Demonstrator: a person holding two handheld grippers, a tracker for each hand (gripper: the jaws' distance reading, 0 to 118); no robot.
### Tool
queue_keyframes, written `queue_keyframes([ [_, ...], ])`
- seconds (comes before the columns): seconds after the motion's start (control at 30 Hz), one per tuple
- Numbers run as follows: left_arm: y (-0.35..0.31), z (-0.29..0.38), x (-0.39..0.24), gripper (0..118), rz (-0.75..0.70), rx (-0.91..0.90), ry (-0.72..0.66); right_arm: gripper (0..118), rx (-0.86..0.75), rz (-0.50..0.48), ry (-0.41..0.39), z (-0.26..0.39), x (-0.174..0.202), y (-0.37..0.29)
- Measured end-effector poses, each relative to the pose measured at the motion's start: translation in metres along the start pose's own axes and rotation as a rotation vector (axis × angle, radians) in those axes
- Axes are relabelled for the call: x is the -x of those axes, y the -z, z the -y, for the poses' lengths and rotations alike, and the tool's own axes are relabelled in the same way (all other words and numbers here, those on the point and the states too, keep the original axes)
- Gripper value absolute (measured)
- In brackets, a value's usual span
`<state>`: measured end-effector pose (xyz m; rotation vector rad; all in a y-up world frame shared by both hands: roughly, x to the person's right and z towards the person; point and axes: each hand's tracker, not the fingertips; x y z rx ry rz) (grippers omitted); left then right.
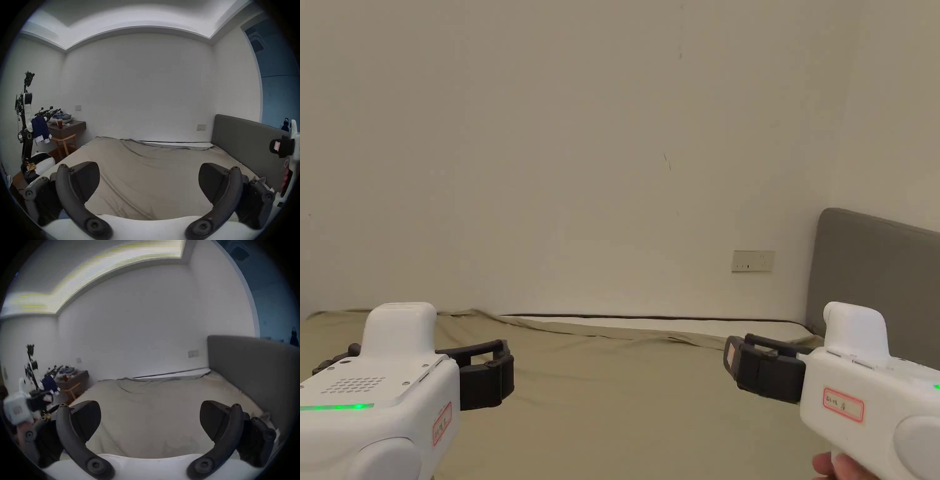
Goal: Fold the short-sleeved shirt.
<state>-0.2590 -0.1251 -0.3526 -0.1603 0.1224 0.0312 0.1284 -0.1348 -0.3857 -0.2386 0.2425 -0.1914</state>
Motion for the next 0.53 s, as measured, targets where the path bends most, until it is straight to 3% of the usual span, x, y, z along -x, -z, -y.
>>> queue_keyframes([
  [0.1, 0.002, 0.012, -0.004, 118, -0.004, 0.011, 0.004, 118, 0.09, 0.102, 0.066, -0.008, 0.007, 0.004],
  [0.2, 0.004, 0.017, -0.002, 118, -0.005, 0.011, 0.004, 118, 0.072, 0.17, -0.049, -0.008, 0.016, 0.0],
  [0.4, 0.005, 0.018, -0.003, 118, 0.0, 0.018, -0.002, 118, 0.015, 0.126, -0.075, -0.003, 0.025, -0.007],
  [0.53, 0.008, 0.02, -0.004, 118, 0.004, 0.026, 0.011, 118, -0.006, 0.176, -0.082, -0.006, 0.027, -0.004],
])
